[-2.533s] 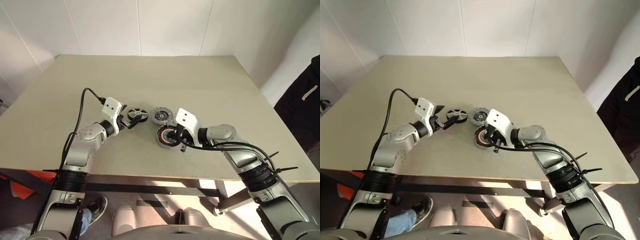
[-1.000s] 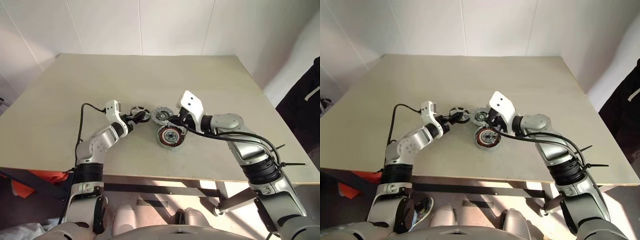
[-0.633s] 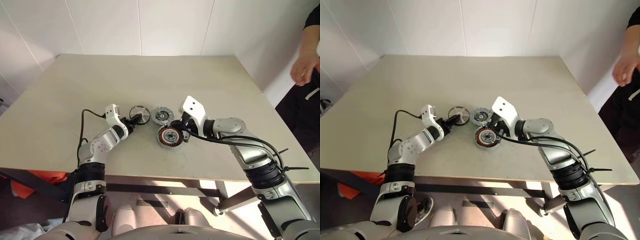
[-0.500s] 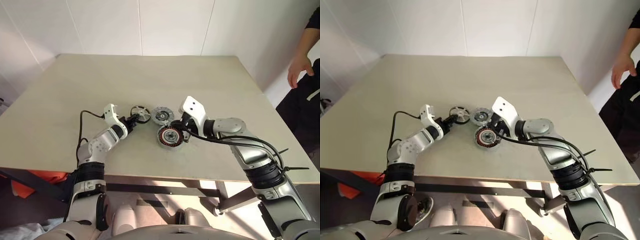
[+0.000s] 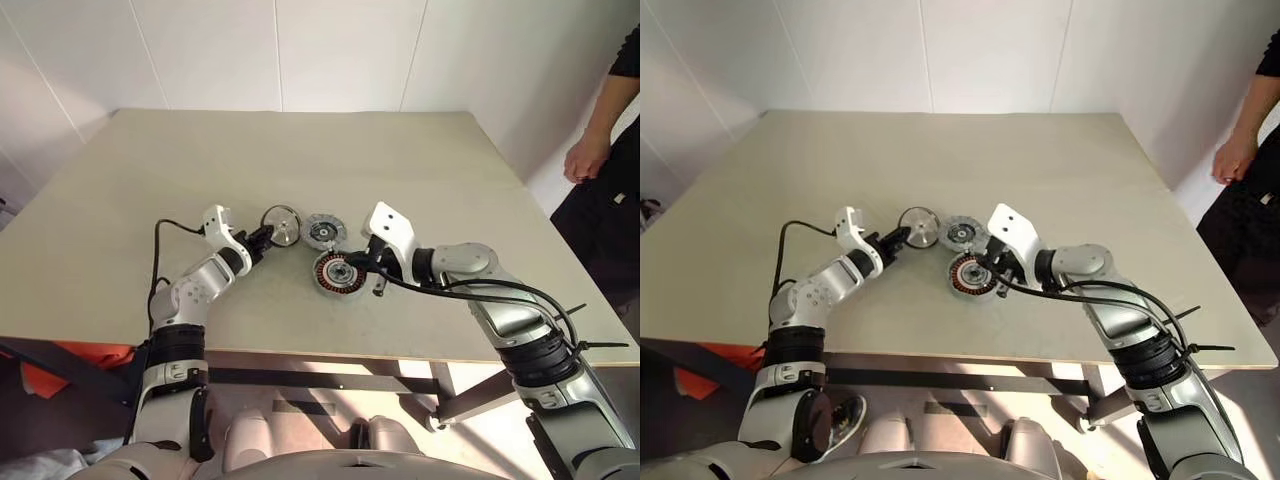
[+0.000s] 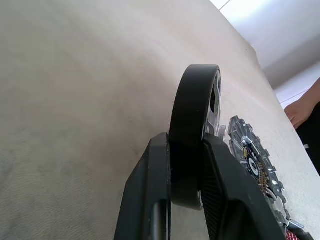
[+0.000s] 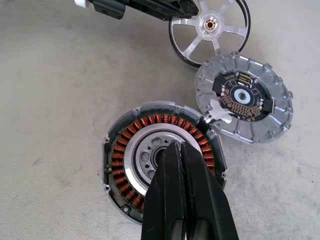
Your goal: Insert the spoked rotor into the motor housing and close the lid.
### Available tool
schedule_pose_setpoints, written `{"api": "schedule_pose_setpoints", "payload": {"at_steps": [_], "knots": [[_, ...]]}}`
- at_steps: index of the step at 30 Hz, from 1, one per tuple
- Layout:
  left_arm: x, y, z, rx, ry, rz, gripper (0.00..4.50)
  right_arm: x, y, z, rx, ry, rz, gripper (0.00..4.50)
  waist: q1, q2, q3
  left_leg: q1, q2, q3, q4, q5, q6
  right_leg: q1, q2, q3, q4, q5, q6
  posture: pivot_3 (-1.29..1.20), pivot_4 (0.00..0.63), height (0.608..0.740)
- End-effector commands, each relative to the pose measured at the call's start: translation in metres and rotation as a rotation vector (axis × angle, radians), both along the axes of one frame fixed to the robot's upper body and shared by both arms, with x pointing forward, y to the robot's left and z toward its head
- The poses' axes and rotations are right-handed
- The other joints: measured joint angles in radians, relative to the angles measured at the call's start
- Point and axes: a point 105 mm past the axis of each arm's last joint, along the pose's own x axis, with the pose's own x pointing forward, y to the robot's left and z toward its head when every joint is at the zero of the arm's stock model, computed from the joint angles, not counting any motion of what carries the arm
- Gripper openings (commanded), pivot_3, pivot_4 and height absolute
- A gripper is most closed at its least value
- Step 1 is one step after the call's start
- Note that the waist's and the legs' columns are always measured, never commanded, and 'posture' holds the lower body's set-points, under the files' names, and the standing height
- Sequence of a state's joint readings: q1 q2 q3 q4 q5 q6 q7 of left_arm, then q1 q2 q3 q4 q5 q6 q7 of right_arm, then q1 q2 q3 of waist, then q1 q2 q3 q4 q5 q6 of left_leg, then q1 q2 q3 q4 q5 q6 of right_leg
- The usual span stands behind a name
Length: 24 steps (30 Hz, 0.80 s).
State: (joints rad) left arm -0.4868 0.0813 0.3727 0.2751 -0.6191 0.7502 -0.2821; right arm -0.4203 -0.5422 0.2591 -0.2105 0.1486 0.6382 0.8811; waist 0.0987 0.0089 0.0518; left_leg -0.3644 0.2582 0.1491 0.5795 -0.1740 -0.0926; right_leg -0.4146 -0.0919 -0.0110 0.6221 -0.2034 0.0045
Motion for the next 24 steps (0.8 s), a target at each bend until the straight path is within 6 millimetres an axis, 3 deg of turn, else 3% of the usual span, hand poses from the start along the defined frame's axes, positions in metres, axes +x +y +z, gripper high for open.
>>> {"api": "schedule_pose_setpoints", "payload": {"at_steps": [1,6,12,24], "knots": [[0.003,0.015,0.029,-0.081,-0.093,0.039,0.5,0.0,0.006,0.003,0.025,-0.006,0.013,0.0,0.0,0.0,0.0,0.0,0.0,0.0,0.0,0.0,0.0,0.0,0.0,0.0,0.0,0.0,0.0,0.0,0.0,0.74],[0.0,0.023,0.035,-0.126,-0.097,0.054,0.5,0.003,0.01,-0.006,0.041,0.031,0.006,0.0,0.001,0.0,0.0,0.0,0.0,0.0,0.0,0.0,0.0,0.0,0.0,-0.001,-0.001,0.0,0.0,0.0,0.0,0.74],[-0.003,0.022,0.035,-0.118,-0.094,0.05,0.5,0.008,0.002,-0.038,-0.008,0.097,-0.04,0.0,0.0,-0.001,0.0,0.0,0.0,0.0,0.0,0.0,0.0,0.0,-0.001,-0.003,-0.002,0.0,0.0,0.0,0.0,0.74],[-0.002,0.015,0.033,-0.123,-0.083,0.029,0.5,0.01,0.011,0.009,0.03,-0.035,0.01,0.0,0.001,-0.001,0.0,0.0,0.0,0.0,0.0,0.0,0.0,0.001,0.0,-0.003,-0.002,0.0,0.0,0.0,0.0,0.74]]}}
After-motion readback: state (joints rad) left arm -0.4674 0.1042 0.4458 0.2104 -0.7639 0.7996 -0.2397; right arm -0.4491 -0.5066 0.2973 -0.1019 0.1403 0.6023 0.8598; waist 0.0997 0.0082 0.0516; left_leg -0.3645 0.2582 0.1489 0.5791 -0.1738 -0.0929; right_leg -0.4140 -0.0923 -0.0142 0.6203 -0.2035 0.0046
